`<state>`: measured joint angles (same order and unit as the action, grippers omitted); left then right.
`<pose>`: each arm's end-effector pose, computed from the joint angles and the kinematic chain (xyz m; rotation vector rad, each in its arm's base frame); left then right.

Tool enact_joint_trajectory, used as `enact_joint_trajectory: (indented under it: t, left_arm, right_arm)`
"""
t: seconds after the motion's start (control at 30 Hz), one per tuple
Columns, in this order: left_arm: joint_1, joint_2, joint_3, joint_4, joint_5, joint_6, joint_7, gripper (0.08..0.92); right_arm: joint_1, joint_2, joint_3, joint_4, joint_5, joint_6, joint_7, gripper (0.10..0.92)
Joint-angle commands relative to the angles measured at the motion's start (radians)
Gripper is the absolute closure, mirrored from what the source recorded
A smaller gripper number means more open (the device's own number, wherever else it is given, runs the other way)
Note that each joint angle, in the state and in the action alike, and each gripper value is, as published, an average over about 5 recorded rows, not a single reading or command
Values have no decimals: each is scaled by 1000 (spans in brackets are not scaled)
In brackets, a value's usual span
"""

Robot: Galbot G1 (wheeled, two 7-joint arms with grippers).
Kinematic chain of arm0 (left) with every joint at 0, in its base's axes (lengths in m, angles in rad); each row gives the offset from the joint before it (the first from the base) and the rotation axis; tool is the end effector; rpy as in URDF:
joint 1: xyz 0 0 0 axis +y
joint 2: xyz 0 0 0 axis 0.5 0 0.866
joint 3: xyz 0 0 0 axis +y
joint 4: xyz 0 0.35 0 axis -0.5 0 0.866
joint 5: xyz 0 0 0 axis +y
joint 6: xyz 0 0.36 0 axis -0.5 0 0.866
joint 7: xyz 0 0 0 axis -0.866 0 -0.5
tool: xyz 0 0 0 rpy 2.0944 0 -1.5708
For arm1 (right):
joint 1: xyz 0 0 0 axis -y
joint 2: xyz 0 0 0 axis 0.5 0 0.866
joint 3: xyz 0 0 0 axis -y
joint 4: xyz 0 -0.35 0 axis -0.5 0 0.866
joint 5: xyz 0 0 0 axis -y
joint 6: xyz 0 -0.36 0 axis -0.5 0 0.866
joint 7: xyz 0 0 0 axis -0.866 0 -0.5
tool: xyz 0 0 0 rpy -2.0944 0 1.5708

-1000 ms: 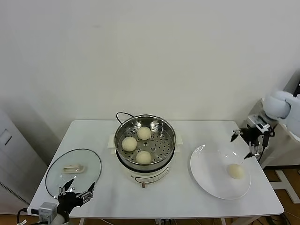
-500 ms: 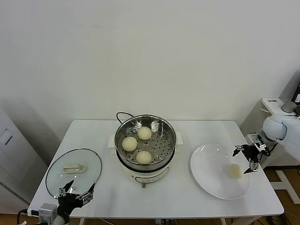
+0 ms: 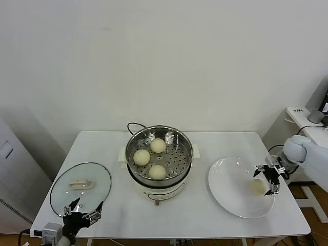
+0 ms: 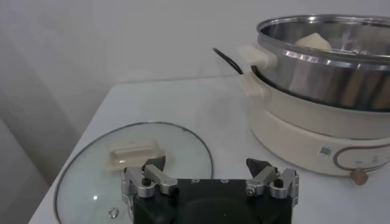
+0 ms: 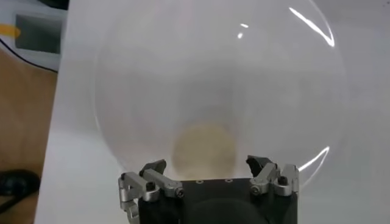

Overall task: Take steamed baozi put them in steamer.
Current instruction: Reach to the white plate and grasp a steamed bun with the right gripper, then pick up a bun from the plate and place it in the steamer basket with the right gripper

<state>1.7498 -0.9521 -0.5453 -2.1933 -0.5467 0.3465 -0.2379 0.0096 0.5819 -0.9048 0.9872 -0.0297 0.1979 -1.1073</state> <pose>0.1518 0.0864 -0.2732 -0.1353 -2.6362 -0.1044 0.4997 -0.2947 -0.2332 1.3809 -1.2789 1.3172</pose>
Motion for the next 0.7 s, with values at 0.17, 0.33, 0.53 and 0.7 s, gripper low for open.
enact_joint_trajectory:
  t: [0.17, 0.33, 0.53, 0.7]
  left_arm:
    - [4, 0, -2, 0, 1, -1, 0, 177]
    - [3, -3, -2, -3, 1, 1, -1, 177]
    - [5, -8, -3, -6, 6, 3, -2, 177]
    - [1, -14, -6, -7, 6, 5, -4, 177]
  right_arm:
    - [-47, 37, 59, -34, -29, 2, -18, 347]
    - [3, 11, 13, 2, -6, -7, -39, 493]
    - [233, -53, -214, 102, 147, -58, -52, 588]
    - [594, -68, -544, 206, 403, -168, -40, 592]
